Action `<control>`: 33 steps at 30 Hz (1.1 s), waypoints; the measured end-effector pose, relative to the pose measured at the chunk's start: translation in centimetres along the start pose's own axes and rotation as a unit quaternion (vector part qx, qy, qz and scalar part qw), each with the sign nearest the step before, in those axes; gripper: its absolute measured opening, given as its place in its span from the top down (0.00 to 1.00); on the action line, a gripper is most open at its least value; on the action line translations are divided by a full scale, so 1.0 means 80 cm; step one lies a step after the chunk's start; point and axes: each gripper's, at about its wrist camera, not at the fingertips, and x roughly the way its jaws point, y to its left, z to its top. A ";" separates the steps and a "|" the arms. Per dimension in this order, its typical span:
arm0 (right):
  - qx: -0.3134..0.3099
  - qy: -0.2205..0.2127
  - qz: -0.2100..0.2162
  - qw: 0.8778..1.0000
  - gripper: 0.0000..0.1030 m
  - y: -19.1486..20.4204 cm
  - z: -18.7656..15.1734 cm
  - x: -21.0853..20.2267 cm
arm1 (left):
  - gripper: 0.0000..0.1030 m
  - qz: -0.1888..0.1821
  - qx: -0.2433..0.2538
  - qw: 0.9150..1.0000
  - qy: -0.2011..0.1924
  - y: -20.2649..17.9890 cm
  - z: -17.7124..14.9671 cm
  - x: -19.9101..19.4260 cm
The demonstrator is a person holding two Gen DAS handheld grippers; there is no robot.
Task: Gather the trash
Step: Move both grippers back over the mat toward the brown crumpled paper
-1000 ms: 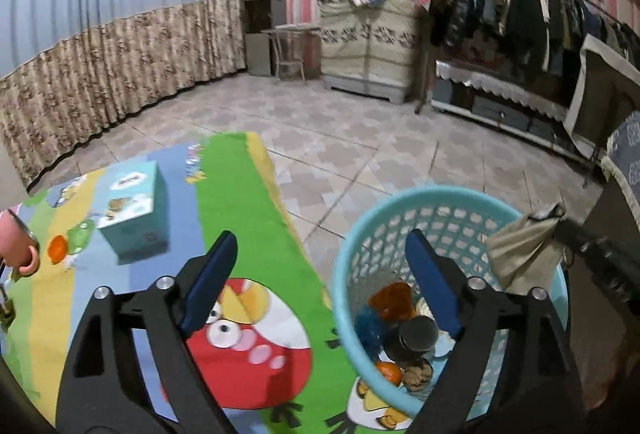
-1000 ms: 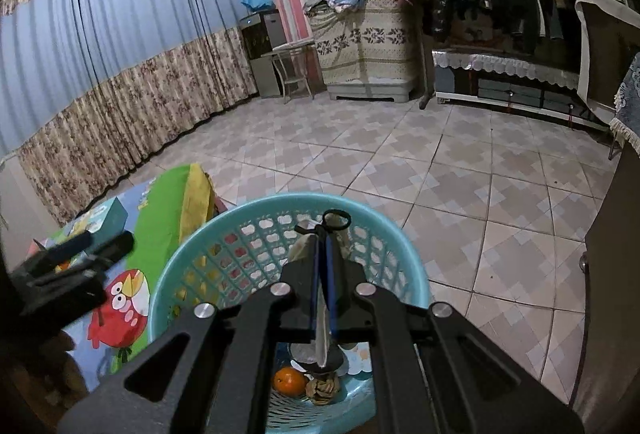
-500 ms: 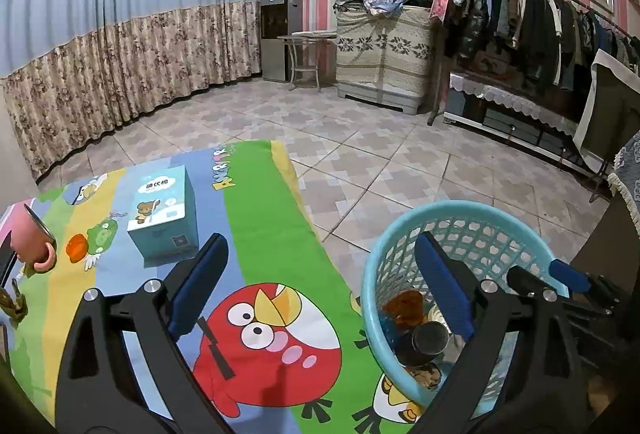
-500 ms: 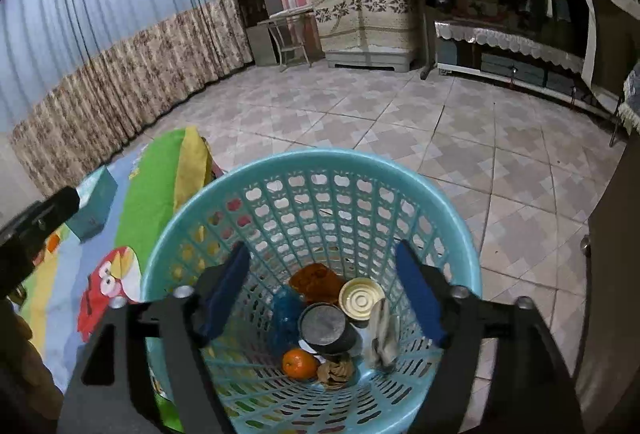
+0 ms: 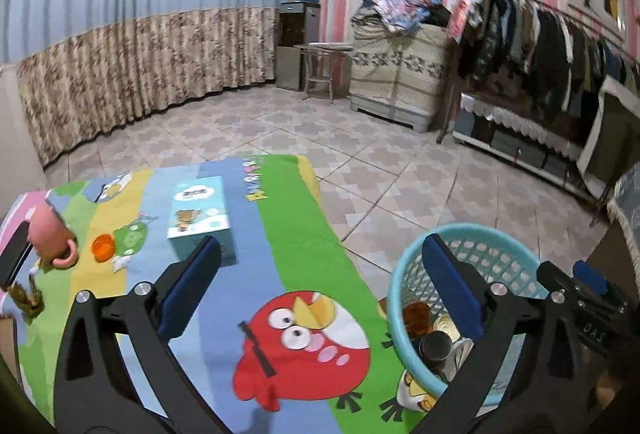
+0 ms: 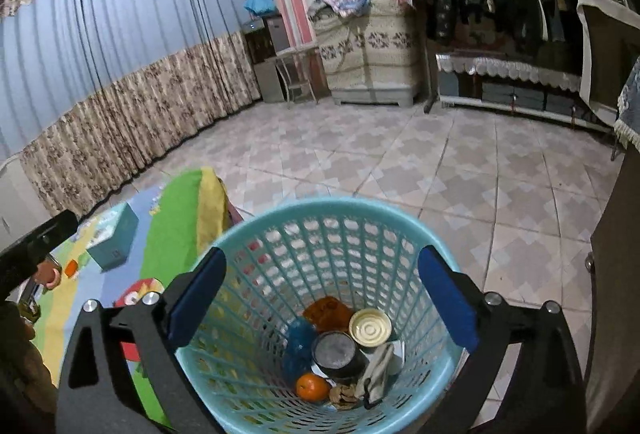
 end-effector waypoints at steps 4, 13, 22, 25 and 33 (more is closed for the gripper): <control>-0.008 -0.007 0.003 1.000 0.06 0.016 0.002 -0.008 | 0.05 0.014 -0.013 1.000 -0.007 0.034 0.003 -0.022; -0.027 -0.017 0.009 0.999 0.06 0.064 -0.009 -0.014 | 0.05 0.079 -0.026 0.997 -0.005 0.142 -0.024 -0.066; -0.065 -0.006 0.026 0.998 0.06 0.114 -0.032 -0.005 | 0.05 0.140 -0.054 0.988 0.027 0.250 -0.076 -0.077; -0.070 0.004 0.037 0.997 0.06 0.131 -0.040 0.000 | 0.05 0.164 -0.051 0.985 0.037 0.276 -0.092 -0.076; -0.099 0.029 0.047 0.994 0.06 0.175 -0.069 0.015 | 0.05 0.177 -0.053 0.980 0.078 0.330 -0.124 -0.059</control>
